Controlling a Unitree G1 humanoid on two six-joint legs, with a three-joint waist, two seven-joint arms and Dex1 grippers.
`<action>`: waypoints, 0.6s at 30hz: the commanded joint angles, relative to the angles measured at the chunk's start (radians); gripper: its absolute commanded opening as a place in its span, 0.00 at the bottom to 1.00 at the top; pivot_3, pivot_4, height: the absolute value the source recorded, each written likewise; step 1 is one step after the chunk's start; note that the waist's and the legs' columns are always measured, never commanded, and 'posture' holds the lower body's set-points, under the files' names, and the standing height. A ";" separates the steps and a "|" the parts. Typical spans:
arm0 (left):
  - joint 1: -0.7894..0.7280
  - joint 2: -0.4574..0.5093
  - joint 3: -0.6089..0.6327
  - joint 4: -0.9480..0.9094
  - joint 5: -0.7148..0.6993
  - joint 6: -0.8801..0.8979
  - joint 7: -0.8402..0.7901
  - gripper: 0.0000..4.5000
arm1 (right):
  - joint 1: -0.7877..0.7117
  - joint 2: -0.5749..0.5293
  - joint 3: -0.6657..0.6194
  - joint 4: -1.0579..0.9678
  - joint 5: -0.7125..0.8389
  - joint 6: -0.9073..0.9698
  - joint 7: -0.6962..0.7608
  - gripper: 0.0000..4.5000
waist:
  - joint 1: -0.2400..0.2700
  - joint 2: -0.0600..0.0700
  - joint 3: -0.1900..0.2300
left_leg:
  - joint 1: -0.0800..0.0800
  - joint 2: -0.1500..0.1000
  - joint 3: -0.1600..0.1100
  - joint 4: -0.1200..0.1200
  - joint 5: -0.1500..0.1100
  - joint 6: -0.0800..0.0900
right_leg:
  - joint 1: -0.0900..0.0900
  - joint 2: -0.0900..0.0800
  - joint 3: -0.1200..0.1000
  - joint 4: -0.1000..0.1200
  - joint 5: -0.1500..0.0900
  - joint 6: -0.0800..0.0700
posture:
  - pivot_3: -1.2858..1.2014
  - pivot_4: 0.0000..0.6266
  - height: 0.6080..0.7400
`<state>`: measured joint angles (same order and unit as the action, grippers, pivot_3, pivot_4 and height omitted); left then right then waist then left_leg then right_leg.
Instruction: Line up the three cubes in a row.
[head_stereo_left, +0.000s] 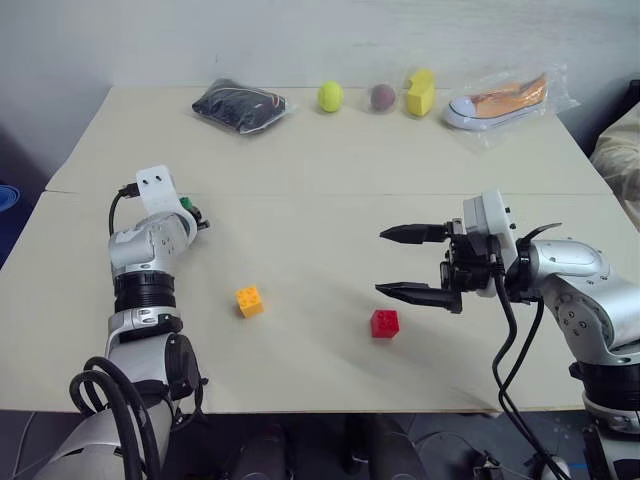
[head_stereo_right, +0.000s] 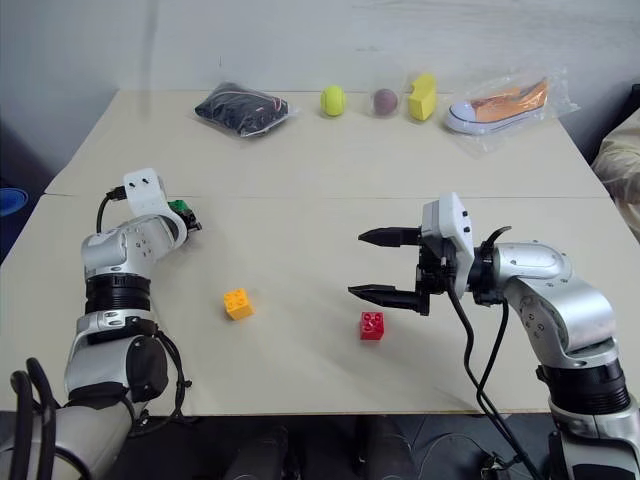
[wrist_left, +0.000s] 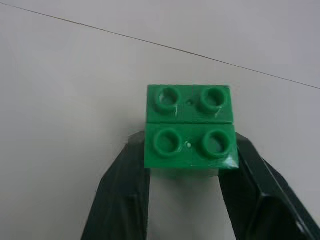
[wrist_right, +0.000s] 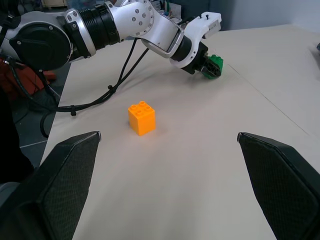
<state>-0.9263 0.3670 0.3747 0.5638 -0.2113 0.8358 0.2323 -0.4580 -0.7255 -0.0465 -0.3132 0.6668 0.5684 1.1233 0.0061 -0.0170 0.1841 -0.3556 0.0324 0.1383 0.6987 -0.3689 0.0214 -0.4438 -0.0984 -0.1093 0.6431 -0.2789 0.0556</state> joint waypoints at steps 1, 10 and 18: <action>-0.020 0.026 -0.014 -0.001 0.022 -0.030 -0.012 0.34 | 0.009 -0.003 -0.018 -0.043 0.020 -0.014 0.002 1.00 | 0.000 0.000 0.000 | 0.000 0.000 0.000 0.000 0.000 0.000 | 0.000 0.000 0.000 0.000 0.000 0.000 | 0.52 0.24 1.00; 0.103 0.228 -0.243 -0.217 -0.013 -0.113 -0.573 0.34 | 0.066 -0.106 -0.030 -0.053 0.004 -0.019 0.087 1.00 | -0.007 0.000 0.000 | 0.000 0.001 0.001 -0.001 0.000 0.000 | 0.000 0.001 -0.001 0.000 0.000 0.000 | 0.52 0.24 1.00; 0.316 0.489 -0.388 -0.845 -0.435 -0.010 -1.370 0.34 | 0.204 -0.208 -0.072 -0.079 -0.038 -0.075 0.141 1.00 | -0.003 0.000 0.000 | -0.001 0.001 0.000 0.001 0.000 -0.001 | 0.000 0.000 0.001 -0.006 0.000 0.000 | 0.52 0.24 1.00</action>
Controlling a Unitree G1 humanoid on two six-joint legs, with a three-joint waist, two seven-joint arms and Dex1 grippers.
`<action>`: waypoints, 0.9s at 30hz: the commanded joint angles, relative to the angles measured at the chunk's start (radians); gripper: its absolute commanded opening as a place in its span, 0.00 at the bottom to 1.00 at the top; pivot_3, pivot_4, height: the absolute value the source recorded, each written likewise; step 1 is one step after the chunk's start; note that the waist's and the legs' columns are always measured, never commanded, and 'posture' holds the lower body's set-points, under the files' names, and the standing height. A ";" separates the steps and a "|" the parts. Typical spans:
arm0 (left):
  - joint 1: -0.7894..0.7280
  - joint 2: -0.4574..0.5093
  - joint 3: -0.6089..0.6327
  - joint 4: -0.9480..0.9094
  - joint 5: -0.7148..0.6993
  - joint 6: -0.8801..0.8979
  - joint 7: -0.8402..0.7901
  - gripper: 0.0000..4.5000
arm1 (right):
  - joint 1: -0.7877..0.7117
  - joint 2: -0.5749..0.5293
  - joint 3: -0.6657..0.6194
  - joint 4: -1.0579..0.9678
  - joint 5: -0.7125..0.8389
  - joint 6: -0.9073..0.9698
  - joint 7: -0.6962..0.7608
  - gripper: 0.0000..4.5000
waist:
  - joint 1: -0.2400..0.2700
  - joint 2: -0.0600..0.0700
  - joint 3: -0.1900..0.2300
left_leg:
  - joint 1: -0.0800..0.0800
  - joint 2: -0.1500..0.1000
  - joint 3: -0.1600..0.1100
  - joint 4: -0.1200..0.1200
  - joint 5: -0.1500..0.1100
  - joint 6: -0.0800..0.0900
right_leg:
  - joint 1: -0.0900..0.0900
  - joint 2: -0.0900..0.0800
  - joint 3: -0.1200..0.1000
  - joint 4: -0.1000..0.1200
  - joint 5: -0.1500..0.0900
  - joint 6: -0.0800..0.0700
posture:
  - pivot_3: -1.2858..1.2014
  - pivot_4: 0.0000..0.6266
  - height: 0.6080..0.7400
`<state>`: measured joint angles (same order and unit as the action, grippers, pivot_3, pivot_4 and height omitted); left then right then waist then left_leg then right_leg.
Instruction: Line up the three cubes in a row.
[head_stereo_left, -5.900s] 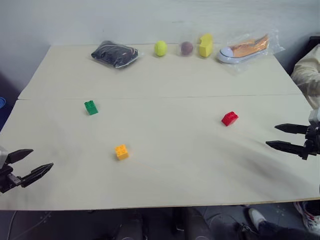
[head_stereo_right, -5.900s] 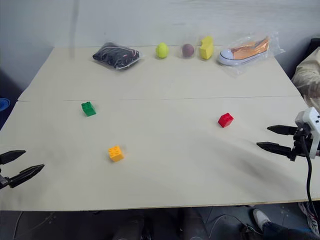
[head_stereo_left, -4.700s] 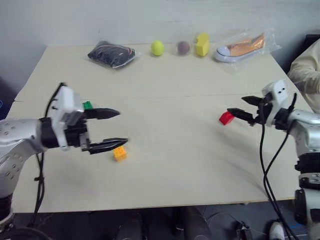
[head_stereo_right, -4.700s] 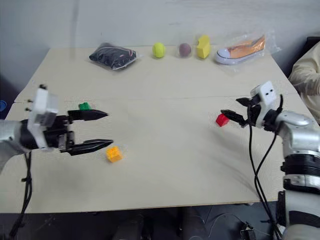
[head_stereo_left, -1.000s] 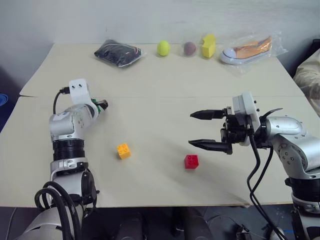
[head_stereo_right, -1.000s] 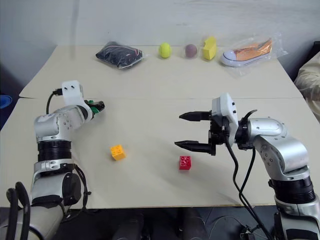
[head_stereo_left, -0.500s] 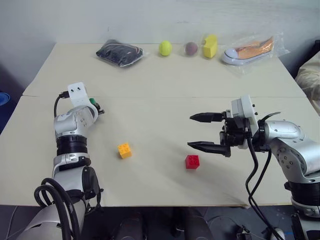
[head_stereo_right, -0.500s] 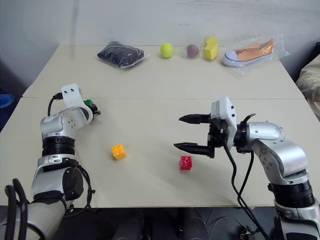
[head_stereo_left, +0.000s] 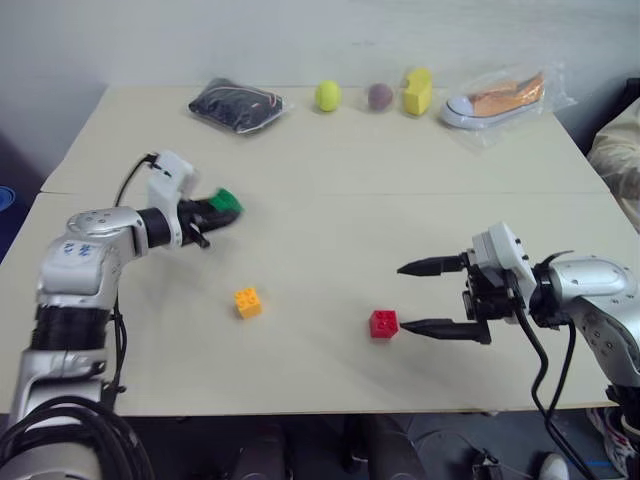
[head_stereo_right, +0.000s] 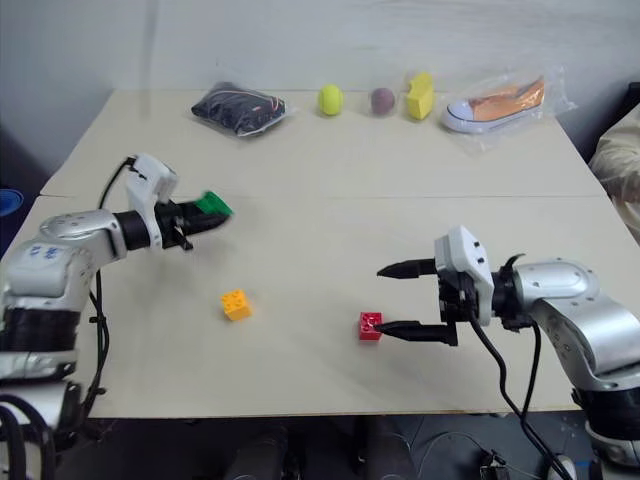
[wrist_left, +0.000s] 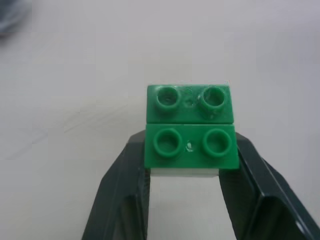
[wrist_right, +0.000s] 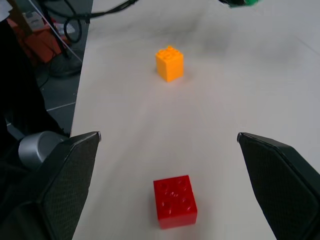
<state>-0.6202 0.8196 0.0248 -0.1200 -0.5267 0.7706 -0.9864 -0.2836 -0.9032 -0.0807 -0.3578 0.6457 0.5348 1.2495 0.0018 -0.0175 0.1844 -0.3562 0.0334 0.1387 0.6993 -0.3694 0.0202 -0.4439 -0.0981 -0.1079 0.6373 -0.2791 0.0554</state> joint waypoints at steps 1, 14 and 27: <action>0.011 0.045 -0.047 -0.183 -0.133 0.064 -0.169 0.34 | 0.036 -0.035 -0.039 -0.034 -0.021 -0.048 0.016 1.00 | 0.002 0.000 0.000 | 0.001 -0.001 0.000 0.000 0.000 0.000 | 0.001 0.000 0.000 0.000 0.000 0.000 | 0.52 0.24 1.00; 0.001 -0.115 -0.467 -0.101 0.258 -0.207 -0.148 0.34 | 0.123 -0.055 -0.096 -0.070 -0.020 -0.048 -0.017 1.00 | 0.014 0.000 0.000 | 0.002 0.000 0.002 -0.001 0.001 0.002 | 0.001 0.002 0.003 0.000 0.000 0.000 | 0.52 0.24 1.00; 0.001 -0.156 -0.499 -0.057 0.382 -0.197 -0.124 0.34 | 0.125 -0.031 -0.082 -0.076 -0.025 -0.064 -0.070 1.00 | 0.023 0.000 0.000 | 0.002 -0.001 0.001 0.000 0.001 0.004 | 0.001 0.000 0.002 0.000 0.000 0.000 | 0.52 0.24 1.00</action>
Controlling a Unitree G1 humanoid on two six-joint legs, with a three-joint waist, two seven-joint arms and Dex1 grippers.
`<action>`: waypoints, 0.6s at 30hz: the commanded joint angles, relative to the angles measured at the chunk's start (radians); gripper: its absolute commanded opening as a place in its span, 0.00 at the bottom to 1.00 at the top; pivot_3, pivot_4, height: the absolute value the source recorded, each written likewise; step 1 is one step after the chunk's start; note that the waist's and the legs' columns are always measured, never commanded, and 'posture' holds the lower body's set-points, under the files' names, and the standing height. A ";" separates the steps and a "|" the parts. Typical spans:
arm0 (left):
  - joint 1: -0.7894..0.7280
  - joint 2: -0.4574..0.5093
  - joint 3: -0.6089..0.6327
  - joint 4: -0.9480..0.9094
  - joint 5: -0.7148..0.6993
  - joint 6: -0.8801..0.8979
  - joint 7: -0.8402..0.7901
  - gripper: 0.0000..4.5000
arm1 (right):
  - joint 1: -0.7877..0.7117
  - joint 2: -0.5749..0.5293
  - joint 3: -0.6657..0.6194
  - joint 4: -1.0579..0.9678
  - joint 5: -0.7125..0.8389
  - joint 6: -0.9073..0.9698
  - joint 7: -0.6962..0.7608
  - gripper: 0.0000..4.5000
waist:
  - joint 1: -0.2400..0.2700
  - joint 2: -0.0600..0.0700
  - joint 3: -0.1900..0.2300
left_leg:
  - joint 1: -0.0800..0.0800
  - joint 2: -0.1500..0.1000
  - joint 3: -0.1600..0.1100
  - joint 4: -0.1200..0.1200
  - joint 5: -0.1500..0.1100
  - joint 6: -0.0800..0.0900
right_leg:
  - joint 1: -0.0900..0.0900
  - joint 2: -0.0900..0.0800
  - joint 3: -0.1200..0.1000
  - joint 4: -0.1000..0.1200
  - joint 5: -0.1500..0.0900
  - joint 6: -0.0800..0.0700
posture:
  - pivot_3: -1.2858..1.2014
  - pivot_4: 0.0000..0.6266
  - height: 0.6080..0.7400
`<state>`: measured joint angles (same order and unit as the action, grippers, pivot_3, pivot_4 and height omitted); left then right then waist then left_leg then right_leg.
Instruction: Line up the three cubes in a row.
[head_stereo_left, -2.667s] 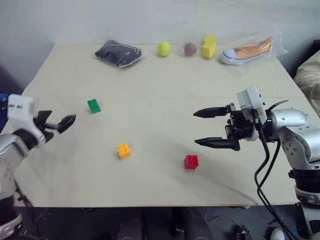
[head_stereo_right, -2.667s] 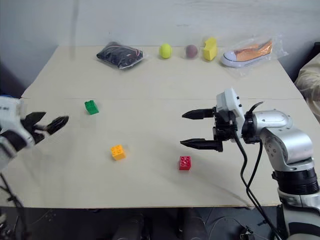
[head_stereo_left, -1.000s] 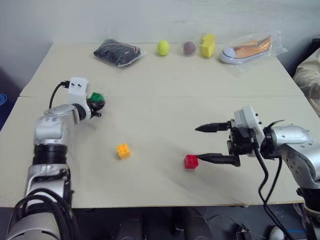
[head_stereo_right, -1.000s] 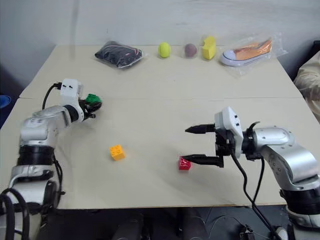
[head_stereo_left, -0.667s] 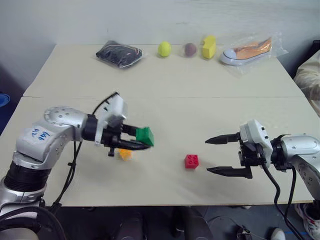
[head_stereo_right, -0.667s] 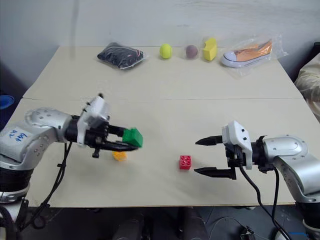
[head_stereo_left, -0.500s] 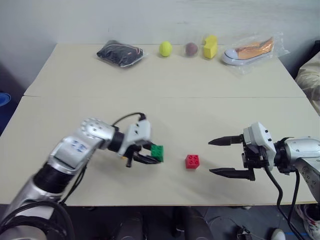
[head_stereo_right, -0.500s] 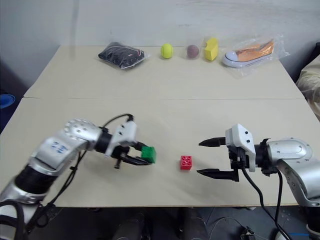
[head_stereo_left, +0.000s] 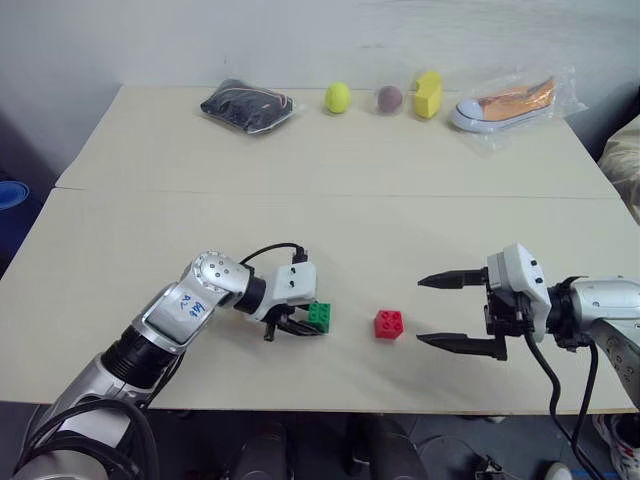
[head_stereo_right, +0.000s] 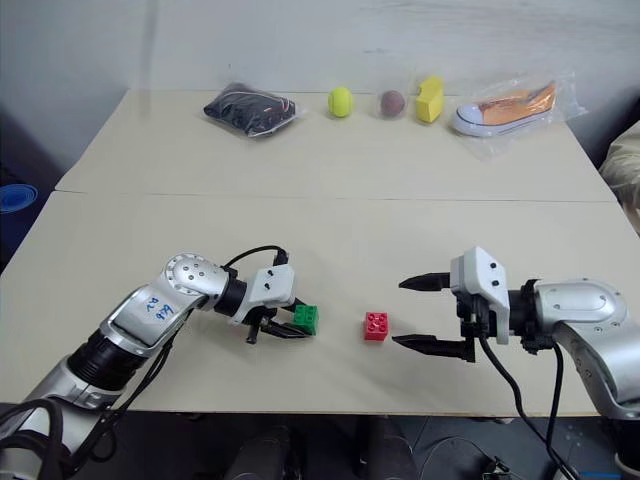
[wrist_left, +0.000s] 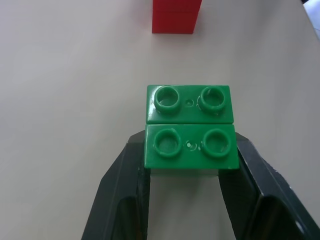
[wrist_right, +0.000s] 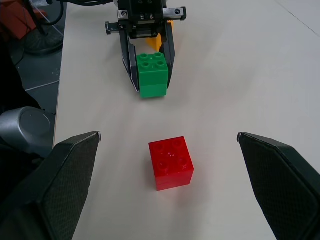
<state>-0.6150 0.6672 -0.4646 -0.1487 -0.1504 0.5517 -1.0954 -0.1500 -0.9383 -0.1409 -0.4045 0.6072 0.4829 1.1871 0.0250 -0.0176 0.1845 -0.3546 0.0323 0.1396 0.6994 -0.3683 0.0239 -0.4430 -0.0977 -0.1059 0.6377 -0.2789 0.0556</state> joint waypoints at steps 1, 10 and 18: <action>-0.003 -0.001 -0.016 -0.036 0.006 0.030 -0.025 0.34 | -0.012 0.007 -0.019 -0.025 0.011 -0.014 -0.010 1.00 | 0.000 0.000 0.000 | 0.000 0.000 0.000 0.000 0.000 0.000 | 0.000 0.000 0.000 0.000 0.000 0.000 | 0.52 0.24 1.00; 0.003 0.002 -0.025 -0.028 0.054 0.016 -0.031 0.50 | -0.035 0.022 0.001 -0.011 0.007 -0.020 -0.021 1.00 | -0.001 0.000 0.000 | 0.000 0.000 0.000 0.000 0.000 0.000 | 0.000 0.000 0.000 0.000 0.000 0.000 | 0.52 0.24 1.00; 0.006 0.068 0.150 -0.199 -0.105 0.236 -0.054 0.99 | -0.052 0.012 0.006 0.011 0.013 -0.019 0.011 1.00 | -0.002 0.000 0.000 | 0.000 0.000 0.000 0.000 0.000 0.000 | 0.000 0.000 0.000 0.000 0.000 0.000 | 0.52 0.24 1.00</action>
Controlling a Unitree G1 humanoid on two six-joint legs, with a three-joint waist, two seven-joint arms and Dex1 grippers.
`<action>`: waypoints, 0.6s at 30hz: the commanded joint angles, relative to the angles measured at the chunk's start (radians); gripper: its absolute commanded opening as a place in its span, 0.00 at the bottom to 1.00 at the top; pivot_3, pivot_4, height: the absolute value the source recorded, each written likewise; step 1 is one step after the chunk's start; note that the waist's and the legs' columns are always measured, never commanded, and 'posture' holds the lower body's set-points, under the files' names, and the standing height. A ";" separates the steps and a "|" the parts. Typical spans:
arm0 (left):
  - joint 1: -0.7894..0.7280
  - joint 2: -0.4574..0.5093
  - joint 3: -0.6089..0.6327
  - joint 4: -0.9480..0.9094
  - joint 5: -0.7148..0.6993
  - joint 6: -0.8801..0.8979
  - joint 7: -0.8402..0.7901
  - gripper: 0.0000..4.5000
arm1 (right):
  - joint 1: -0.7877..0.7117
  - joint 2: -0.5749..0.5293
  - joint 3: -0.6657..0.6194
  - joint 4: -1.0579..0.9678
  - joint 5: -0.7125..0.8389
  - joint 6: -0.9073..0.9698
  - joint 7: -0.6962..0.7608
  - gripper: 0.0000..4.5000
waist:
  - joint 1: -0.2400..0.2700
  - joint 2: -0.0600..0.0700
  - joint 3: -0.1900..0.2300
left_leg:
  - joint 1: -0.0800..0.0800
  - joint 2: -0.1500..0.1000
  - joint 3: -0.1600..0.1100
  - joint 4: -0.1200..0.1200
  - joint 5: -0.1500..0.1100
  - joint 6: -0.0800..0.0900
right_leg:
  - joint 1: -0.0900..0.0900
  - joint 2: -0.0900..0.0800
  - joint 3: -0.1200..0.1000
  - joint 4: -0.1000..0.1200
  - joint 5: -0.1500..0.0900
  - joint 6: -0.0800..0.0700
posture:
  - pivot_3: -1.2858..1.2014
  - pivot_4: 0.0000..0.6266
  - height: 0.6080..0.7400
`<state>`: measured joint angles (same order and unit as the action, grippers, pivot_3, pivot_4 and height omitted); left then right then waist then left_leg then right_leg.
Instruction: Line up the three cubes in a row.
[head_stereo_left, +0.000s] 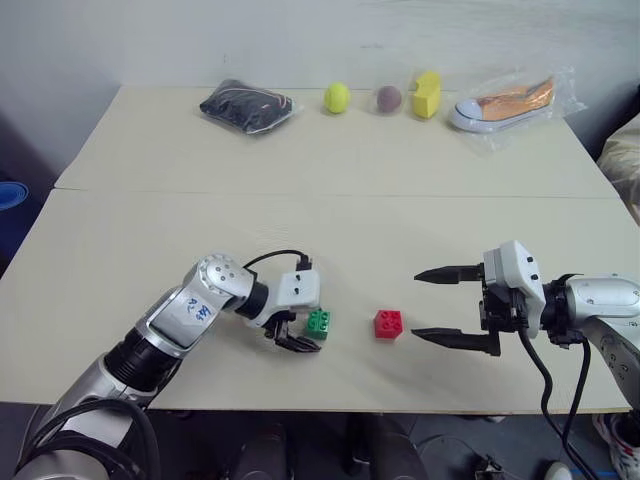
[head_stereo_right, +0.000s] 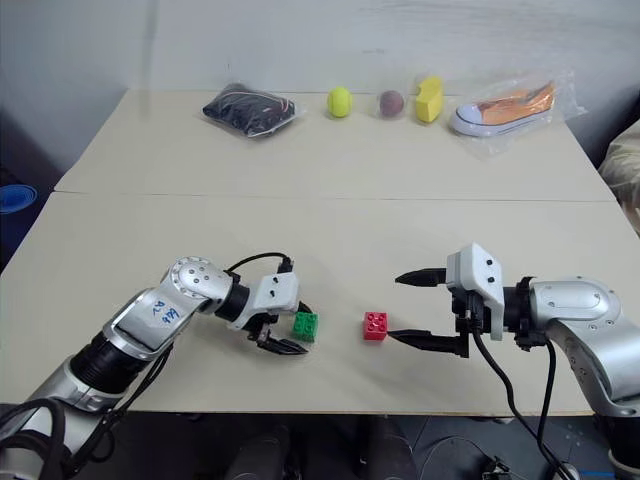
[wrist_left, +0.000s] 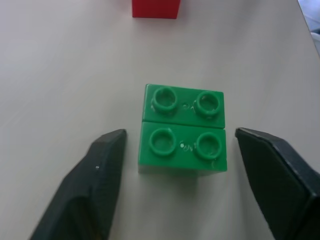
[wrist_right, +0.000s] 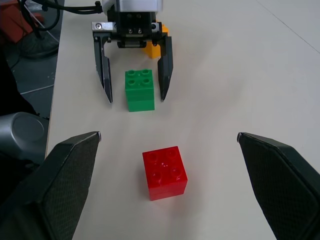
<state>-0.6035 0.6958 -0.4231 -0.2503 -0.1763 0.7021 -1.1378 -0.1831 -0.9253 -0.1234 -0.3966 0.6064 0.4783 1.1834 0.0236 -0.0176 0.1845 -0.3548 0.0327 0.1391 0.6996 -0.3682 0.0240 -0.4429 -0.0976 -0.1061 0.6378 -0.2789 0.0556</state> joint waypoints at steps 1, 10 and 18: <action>-0.009 0.056 0.141 -0.120 -0.106 0.117 -0.011 0.99 | -0.023 0.000 -0.010 0.009 0.012 -0.016 0.018 1.00 | -0.003 0.000 0.000 | 0.000 0.000 0.000 0.000 0.000 0.000 | 0.000 0.000 0.000 0.000 0.000 0.000 | 0.52 0.24 1.00; 0.137 0.363 0.558 -0.141 -0.263 0.291 -0.022 0.99 | -0.069 0.000 0.006 0.061 0.008 -0.034 0.072 1.00 | -0.023 0.000 0.000 | 0.001 0.002 -0.001 -0.002 0.000 -0.002 | 0.000 0.001 -0.001 0.000 -0.001 -0.001 | 0.52 0.24 1.00; 0.318 0.284 0.618 -0.194 -0.285 0.255 0.122 0.99 | -0.092 -0.015 0.014 0.058 0.048 0.011 0.118 1.00 | -0.004 0.000 0.001 | 0.000 0.000 -0.002 0.000 0.000 -0.001 | 0.000 -0.001 -0.001 0.000 -0.001 -0.001 | 0.52 0.24 1.00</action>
<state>-0.2823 0.9795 0.1823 -0.4256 -0.4589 0.9847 -1.0373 -0.2669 -0.9254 -0.0996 -0.3111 0.6252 0.4830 1.2851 0.0191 -0.0177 0.1851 -0.3547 0.0331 0.1374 0.6991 -0.3685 0.0230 -0.4425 -0.0986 -0.1070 0.6375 -0.2797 0.0544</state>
